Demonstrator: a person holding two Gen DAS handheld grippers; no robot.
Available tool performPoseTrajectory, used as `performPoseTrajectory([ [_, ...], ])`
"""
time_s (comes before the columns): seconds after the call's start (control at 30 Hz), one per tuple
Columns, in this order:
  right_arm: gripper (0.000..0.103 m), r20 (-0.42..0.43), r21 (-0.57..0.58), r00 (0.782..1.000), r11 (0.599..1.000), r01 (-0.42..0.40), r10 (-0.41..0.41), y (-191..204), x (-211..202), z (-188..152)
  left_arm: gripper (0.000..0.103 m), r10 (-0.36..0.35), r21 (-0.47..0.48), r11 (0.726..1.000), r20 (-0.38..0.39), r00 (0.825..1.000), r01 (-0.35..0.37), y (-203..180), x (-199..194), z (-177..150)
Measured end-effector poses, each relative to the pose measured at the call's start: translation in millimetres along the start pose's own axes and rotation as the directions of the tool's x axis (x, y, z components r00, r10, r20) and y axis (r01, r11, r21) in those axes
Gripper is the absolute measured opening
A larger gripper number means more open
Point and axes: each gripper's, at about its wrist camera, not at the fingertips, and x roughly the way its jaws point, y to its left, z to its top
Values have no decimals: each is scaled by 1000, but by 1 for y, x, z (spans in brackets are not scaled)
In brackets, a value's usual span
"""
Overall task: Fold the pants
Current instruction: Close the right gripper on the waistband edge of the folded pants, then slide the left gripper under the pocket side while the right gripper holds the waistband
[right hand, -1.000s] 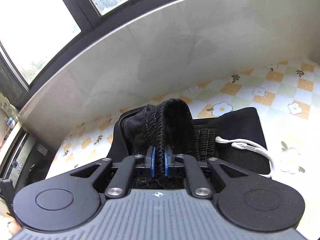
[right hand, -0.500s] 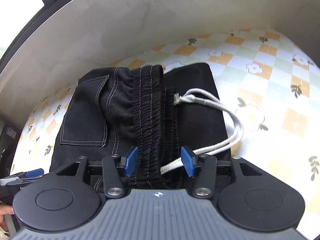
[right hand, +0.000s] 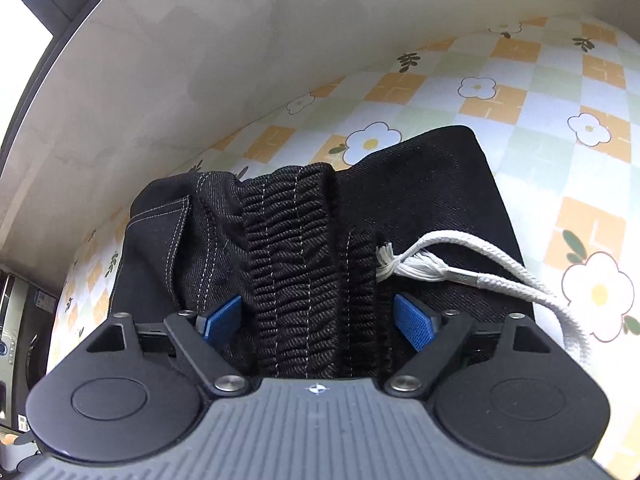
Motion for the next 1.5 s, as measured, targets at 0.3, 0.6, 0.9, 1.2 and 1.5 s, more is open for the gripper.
performPoseTrajectory([
  [0.3,60,0,-32,1000,999,-19,19,11,6,3,103,29,-32,999,5,1000,-29,-2,0,-3],
  [0.6,22,223,-274,972,962,-15,78,51,-58,11,103,23,-50,999,12,1000,-23,-5,-4,-5],
  [0.9,66,106,-53,994,999,10,-4,-17,-39,6,103,17,19,1000,24,1000,-18,-22,-6,-5],
  [1.2,71,21,-148,999,988,30,-27,6,-88,-47,103,1,-67,998,6,1000,-1,-13,-5,-10],
  [1.5,17,102,-153,995,987,41,-25,18,-101,-77,103,15,-167,986,11,1000,-13,2,-12,1],
])
